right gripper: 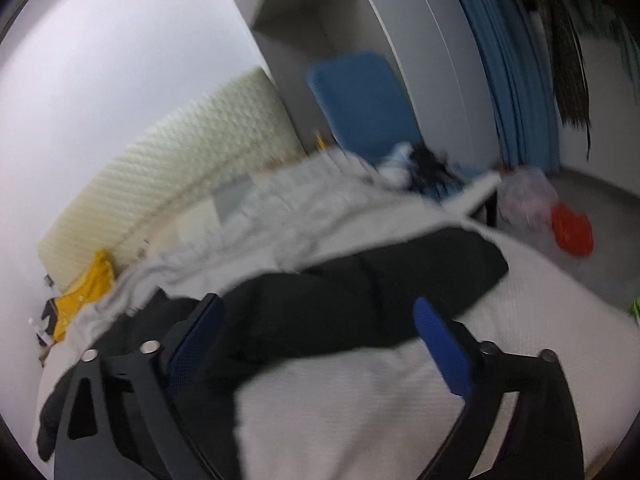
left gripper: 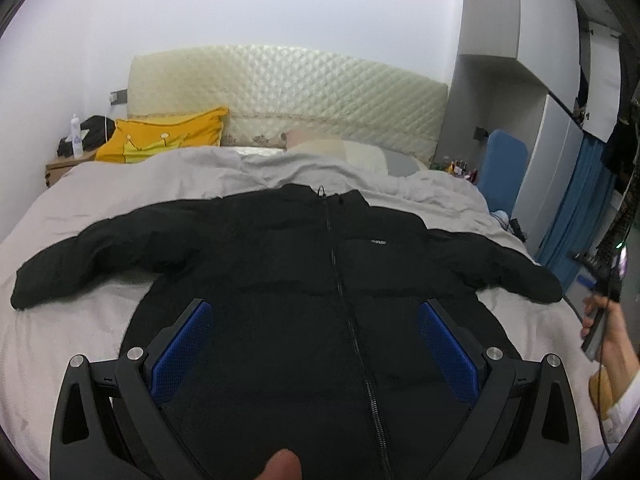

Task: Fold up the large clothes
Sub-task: 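Grasp the black jacket's sleeve cuff with the right tool and lift it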

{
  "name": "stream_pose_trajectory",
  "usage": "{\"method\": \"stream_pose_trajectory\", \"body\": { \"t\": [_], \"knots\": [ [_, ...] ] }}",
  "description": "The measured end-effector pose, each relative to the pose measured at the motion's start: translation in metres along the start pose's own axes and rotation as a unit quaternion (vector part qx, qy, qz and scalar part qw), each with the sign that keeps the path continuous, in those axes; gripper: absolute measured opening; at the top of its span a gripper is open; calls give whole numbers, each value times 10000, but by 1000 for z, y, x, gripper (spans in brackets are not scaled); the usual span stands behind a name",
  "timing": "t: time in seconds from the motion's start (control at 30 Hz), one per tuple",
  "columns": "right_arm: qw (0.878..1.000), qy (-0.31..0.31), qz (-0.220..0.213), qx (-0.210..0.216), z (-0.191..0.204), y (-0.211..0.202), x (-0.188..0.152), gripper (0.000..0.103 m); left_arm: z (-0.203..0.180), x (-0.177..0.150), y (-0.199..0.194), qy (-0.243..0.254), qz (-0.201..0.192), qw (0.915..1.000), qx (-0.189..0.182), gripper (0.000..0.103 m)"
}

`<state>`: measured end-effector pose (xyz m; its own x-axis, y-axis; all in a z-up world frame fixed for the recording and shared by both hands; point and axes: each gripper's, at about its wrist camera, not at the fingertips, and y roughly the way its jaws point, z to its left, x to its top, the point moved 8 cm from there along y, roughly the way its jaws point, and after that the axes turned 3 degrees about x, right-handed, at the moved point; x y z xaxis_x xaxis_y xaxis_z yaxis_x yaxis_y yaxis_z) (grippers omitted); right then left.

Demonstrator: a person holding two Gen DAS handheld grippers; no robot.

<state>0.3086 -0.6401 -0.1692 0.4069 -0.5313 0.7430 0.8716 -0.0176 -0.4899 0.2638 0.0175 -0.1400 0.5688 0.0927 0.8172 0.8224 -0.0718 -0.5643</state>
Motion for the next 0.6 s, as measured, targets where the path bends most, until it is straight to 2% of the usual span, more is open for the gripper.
{"method": "stream_pose_trajectory", "body": {
  "t": [0.07, 0.13, 0.33, 0.5, 0.53, 0.6],
  "knots": [
    [9984, 457, 321, 113, -35, 31, -13, 81, -1, -3, 10, -6, 87, 10000, 0, 103],
    [9948, 868, 507, 164, -60, 52, -24, 80, -2, -4, 18, -22, 121, 9999, 45, 103],
    [9793, 1941, 547, 146, -132, 107, -32, 80, -3, -8, 45, -127, 241, 9993, 264, 103],
    [9753, 2183, -145, 310, -155, 132, 0, 80, 1, -13, 70, -190, 350, 9981, 470, 103],
    [9741, 2219, -292, 334, -159, 138, 9, 77, 1, -14, 76, -195, 361, 9978, 522, 103],
    [9711, 2318, -466, 321, -168, 148, 21, 66, 1, -16, 87, -163, 377, 9974, 591, 103]
  ]
}}
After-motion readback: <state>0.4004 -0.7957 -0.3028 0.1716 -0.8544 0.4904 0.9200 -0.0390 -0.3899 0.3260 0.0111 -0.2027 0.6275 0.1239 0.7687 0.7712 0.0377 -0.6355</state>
